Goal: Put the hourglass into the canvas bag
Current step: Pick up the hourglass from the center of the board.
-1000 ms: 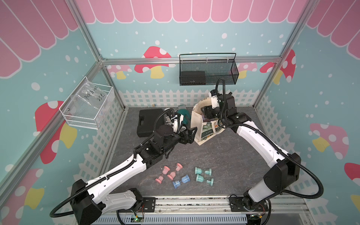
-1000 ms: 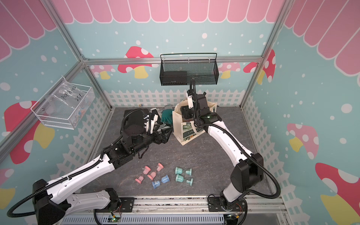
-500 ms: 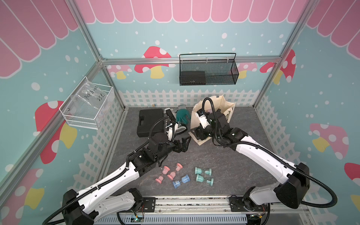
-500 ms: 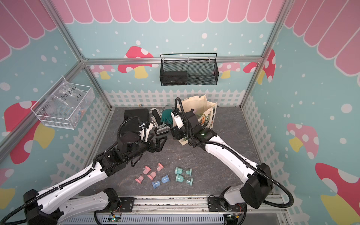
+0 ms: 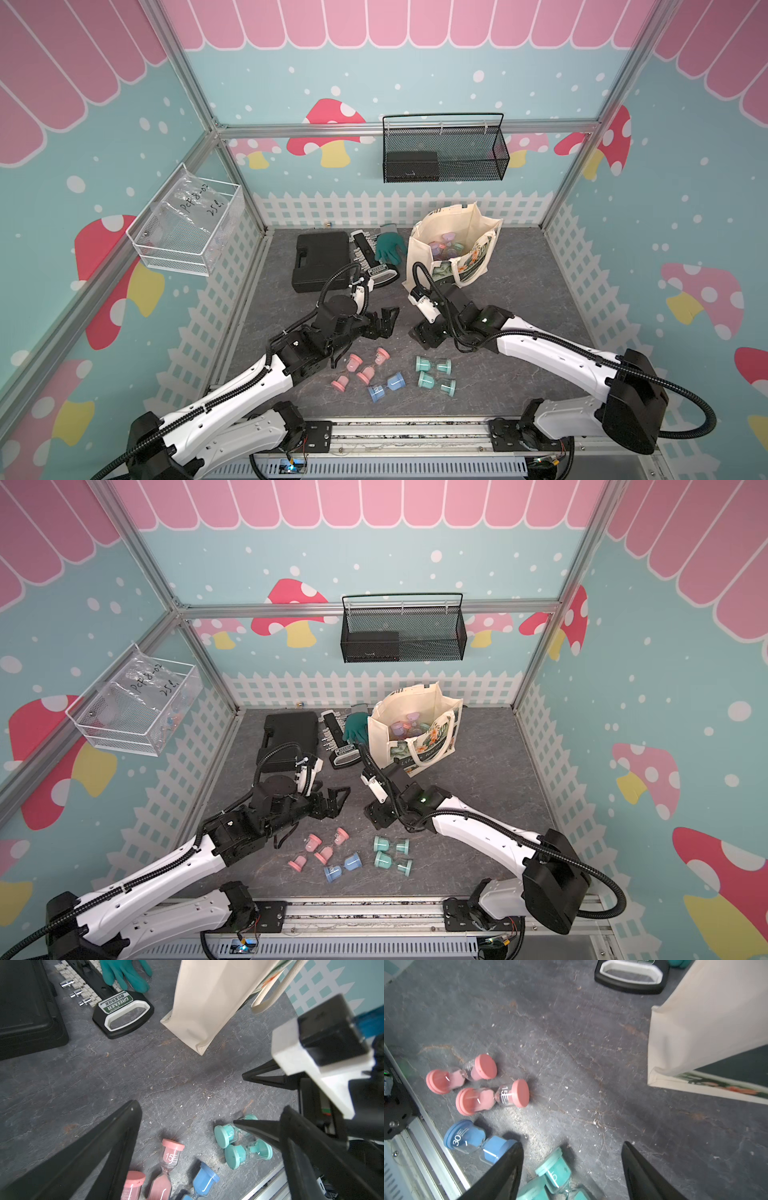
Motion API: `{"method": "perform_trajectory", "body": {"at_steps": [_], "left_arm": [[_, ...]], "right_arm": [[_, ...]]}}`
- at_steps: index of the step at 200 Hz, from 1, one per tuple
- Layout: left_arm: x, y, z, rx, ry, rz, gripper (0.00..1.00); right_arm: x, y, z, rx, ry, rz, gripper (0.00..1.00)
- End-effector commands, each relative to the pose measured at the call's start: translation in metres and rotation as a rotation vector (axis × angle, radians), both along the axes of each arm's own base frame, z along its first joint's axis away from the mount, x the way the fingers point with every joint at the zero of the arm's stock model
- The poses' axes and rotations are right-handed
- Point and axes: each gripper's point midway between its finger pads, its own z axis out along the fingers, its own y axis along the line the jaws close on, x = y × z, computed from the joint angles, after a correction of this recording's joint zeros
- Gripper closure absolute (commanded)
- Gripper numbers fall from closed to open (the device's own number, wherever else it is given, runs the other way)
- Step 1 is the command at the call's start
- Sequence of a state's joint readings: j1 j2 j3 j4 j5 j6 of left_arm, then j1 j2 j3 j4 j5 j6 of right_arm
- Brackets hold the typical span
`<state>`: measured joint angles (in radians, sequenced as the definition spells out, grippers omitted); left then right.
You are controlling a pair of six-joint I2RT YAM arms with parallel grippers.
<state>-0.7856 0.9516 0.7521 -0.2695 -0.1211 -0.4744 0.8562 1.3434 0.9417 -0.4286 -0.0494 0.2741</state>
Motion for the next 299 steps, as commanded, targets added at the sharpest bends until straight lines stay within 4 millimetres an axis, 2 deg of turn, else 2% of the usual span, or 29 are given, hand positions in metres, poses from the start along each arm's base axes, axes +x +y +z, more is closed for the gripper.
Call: {"method": "perform_trajectory", "body": {"at_steps": [1,38,70,169,211,251,299], "left_arm": [[-0.001,0.013,-0.007,-0.002,0.016,0.053,0.01],[-0.002,0.016,-0.014,-0.003,0.037,0.069,0.01],[-0.002,0.018,-0.018,0.000,0.043,0.080,0.01],[0.000,0.020,-0.021,0.005,0.041,0.096,0.01],[0.002,0.016,-0.022,0.007,0.047,0.088,0.01],[0.004,0.013,-0.020,0.000,0.039,0.086,0.01],[0.006,0.012,-0.021,0.009,0.038,0.084,0.01]], "right_arm": [[-0.018,-0.005,-0.019,-0.053,0.049,-0.003,0.24],[-0.038,-0.008,-0.044,-0.101,0.095,0.003,0.23],[-0.048,-0.009,-0.063,-0.169,0.114,0.003,0.23],[-0.039,-0.024,-0.098,-0.319,0.102,-0.057,0.24],[-0.023,-0.034,-0.104,-0.378,0.072,-0.138,0.25],[-0.011,-0.039,-0.111,-0.407,0.077,-0.174,0.31],[-0.008,-0.051,-0.115,-0.417,0.087,-0.199,0.40]]}}
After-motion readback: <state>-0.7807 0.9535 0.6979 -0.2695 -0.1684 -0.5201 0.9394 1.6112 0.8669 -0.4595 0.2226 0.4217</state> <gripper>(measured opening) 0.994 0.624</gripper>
